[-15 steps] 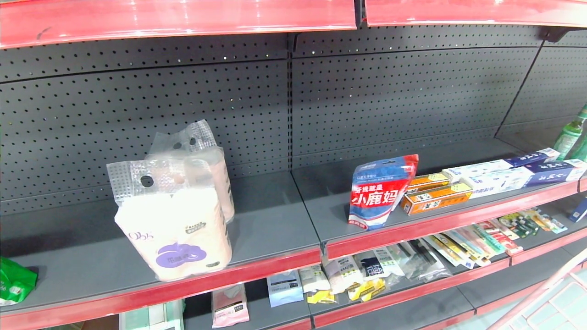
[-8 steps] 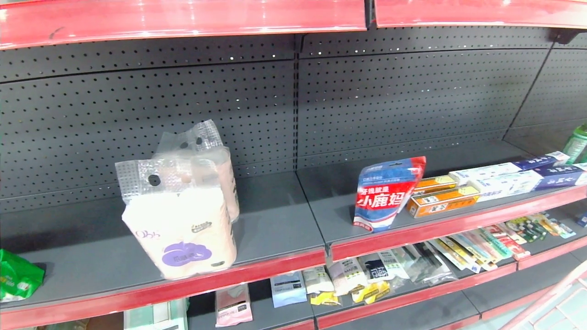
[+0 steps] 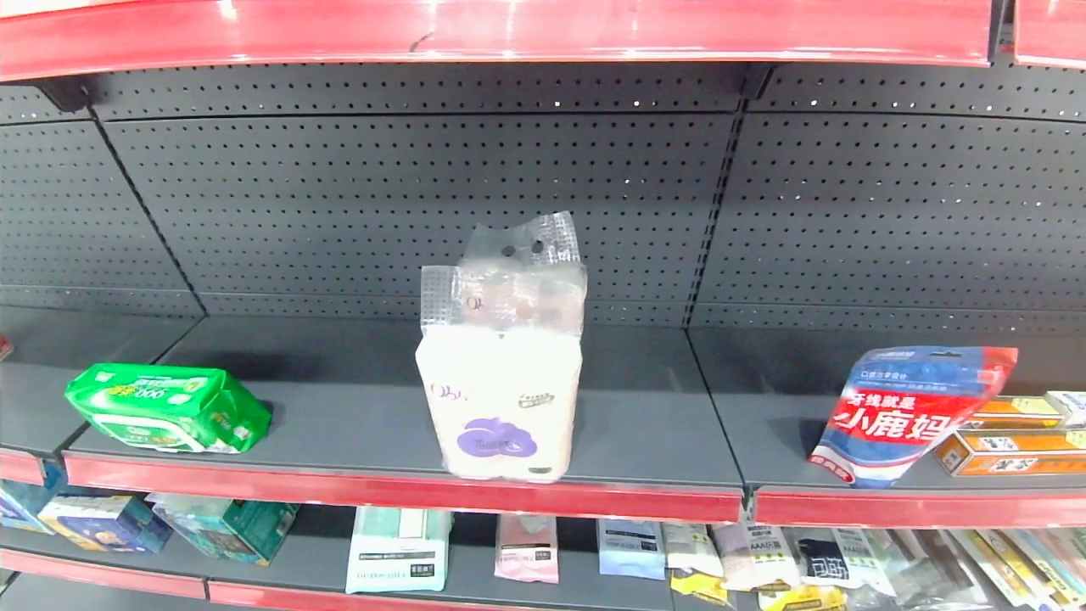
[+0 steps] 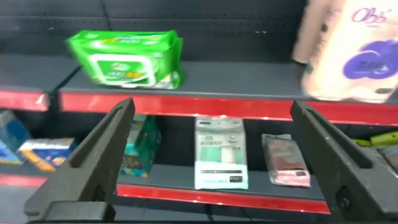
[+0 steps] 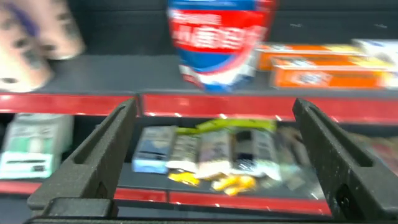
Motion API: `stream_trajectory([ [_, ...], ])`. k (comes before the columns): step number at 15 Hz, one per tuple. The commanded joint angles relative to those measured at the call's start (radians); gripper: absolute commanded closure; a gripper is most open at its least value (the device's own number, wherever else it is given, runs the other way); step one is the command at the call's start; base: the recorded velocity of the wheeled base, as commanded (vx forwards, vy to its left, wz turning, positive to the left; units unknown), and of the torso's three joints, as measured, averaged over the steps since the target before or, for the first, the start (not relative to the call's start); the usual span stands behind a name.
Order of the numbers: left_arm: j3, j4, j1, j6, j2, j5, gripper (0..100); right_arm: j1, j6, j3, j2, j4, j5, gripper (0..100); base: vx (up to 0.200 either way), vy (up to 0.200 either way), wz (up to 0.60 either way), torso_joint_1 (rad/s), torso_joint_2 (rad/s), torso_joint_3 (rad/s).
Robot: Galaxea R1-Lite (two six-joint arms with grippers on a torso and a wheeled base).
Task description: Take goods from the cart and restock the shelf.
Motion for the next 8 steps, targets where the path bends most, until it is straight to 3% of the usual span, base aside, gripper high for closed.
stream_trajectory([
  [1,0.0,0.0,0.0,-0.002,0.0,0.0,0,0.0,0.0,0.0,0.001,0.0,0.0,0,0.0,0.0,0.0,0.0,0.0,0.0],
  [8,0.002,0.0,0.0,-0.005,0.0,0.0,0,0.0,-0.003,0.0,0.001,0.0,0.002,0,0.0,0.0,0.0,0.0,0.0,0.0],
])
